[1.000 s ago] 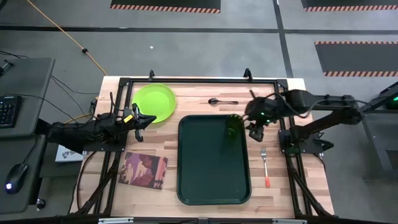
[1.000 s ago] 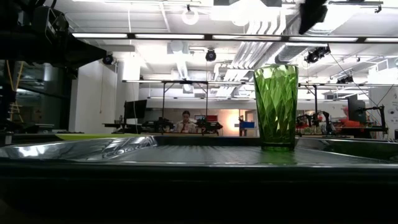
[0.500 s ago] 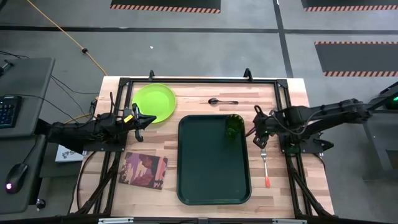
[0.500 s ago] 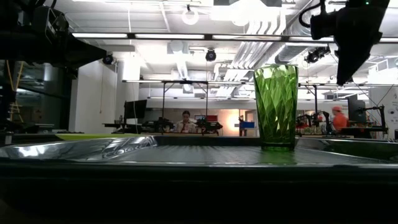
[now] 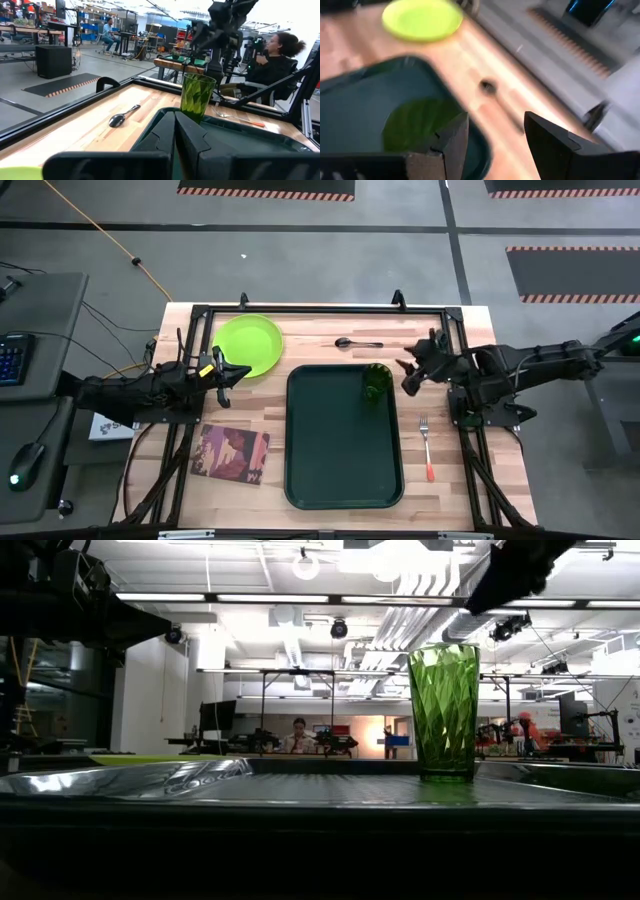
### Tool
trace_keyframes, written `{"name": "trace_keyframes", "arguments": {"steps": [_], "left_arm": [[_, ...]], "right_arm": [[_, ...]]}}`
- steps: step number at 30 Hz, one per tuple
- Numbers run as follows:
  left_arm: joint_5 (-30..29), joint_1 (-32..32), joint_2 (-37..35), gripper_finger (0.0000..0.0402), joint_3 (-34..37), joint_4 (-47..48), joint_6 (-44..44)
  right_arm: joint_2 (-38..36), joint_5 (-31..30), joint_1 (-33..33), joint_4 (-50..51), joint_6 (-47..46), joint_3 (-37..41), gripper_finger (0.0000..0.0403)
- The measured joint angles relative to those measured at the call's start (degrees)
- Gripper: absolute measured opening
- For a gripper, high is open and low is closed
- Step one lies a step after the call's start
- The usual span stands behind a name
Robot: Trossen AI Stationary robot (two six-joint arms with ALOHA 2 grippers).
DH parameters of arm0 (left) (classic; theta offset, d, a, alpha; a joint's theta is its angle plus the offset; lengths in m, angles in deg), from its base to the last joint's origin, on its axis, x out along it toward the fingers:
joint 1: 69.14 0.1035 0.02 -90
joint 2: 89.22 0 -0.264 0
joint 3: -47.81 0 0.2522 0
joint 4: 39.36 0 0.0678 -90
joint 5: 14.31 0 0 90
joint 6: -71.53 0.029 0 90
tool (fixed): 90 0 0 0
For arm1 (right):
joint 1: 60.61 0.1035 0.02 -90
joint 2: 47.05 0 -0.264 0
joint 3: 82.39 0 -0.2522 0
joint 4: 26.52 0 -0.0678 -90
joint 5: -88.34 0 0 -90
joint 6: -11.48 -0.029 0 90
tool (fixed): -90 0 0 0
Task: Pick and place plate/cup/fork/spoon on tray
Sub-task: Put the green plate on the black serving tray to the bottom of the green cup
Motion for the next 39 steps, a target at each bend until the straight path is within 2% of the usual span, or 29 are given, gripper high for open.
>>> {"name": "trace_keyframes", "arguments": {"steps": [5, 7, 13, 16, 18, 21, 24, 30, 35, 39], "left_arm": [[0.01, 0.00, 0.02, 0.0003, 0.00, 0.02, 0.00], [0.01, 0.00, 0.02, 0.0003, 0.01, 0.00, 0.00], [-0.01, 0.00, 0.02, 0.0003, 0.01, -1.66, 0.01], [-0.03, 0.00, 0.02, 0.0003, 0.01, -5.63, 0.00], [-0.16, 0.03, 0.31, 0.0003, 0.04, -11.84, 0.34], [0.17, 0.09, 4.07, 0.0003, -0.07, -22.96, 0.52], [-1.21, 0.07, 10.31, 0.0012, -1.01, -24.68, 1.59], [-10.09, 0.11, 28.97, 0.0079, -8.10, -17.36, 1.38], [-13.32, 1.14, 42.77, 0.0155, -20.76, 5.63, -4.30], [-11.93, 3.41, 52.82, 0.0200, -28.23, 21.15, -11.08]], "right_arm": [[-1.50, -12.60, 0.00, -7.52, 6.76, 0.04, 0.0185], [-2.03, -15.31, -0.04, -10.70, 9.67, 0.04, 0.0185], [-2.67, -14.10, 0.00, -14.60, 13.90, 0.05, 0.0185], [-2.69, -13.84, 0.00, -14.39, 13.83, 0.04, 0.0185], [-2.69, -13.83, 0.00, -14.11, 13.84, 0.06, 0.0185], [-2.69, -13.83, -0.33, -13.86, 13.84, 0.07, 0.0185], [-2.69, -12.90, -1.20, -14.31, 13.83, 0.07, 0.0185], [-2.69, -9.92, -2.82, -14.76, 13.65, 0.07, 0.0185], [-2.69, -8.10, -3.28, -14.37, 13.29, 0.07, 0.0185], [-2.67, -7.58, -3.26, -14.14, 13.03, 0.07, 0.0185]]}}
